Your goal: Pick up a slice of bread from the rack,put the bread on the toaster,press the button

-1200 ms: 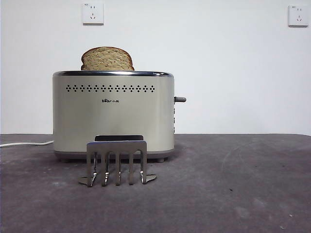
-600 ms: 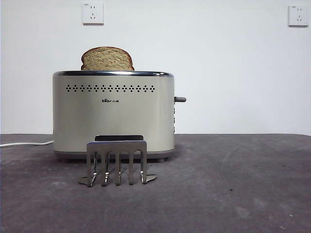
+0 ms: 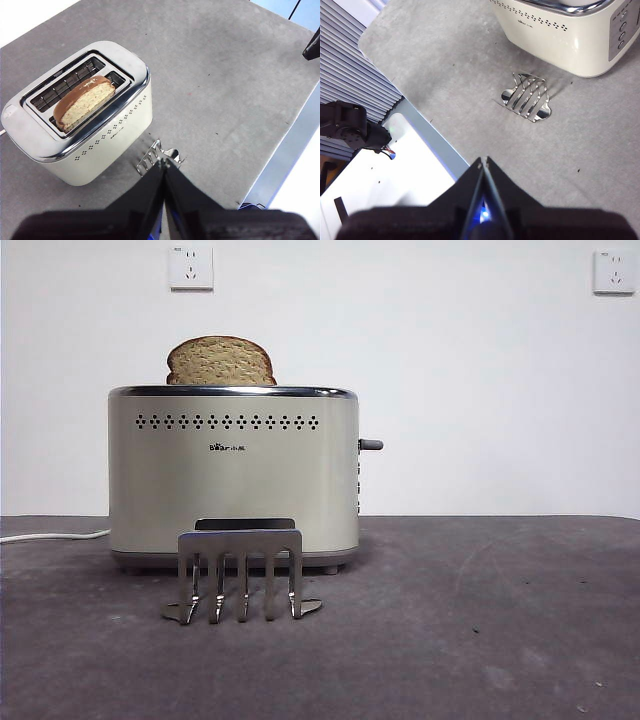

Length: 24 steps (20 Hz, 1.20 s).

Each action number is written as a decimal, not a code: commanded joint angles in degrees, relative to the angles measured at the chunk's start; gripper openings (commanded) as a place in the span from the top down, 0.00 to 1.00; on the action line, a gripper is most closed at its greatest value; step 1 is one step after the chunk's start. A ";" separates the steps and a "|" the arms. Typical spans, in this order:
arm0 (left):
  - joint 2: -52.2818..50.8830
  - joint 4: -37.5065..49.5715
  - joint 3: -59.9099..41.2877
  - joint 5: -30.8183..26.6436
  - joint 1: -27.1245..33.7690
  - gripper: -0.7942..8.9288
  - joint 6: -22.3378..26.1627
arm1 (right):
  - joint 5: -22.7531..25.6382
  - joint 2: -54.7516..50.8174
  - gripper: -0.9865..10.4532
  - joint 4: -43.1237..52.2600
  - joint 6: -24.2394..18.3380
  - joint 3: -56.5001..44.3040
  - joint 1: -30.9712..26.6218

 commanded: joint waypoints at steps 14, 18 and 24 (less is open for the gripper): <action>-30.56 43.28 -22.99 -2.12 22.21 0.92 7.56 | 0.13 -0.13 0.91 0.15 -0.46 -0.33 0.00; -41.72 57.72 -45.37 -3.10 26.93 0.92 3.10 | 0.13 -0.13 0.91 0.17 -0.46 -0.33 0.00; -52.30 67.98 -71.30 -3.08 27.76 0.92 -1.95 | 0.13 -0.13 0.91 0.15 -0.46 -0.33 0.00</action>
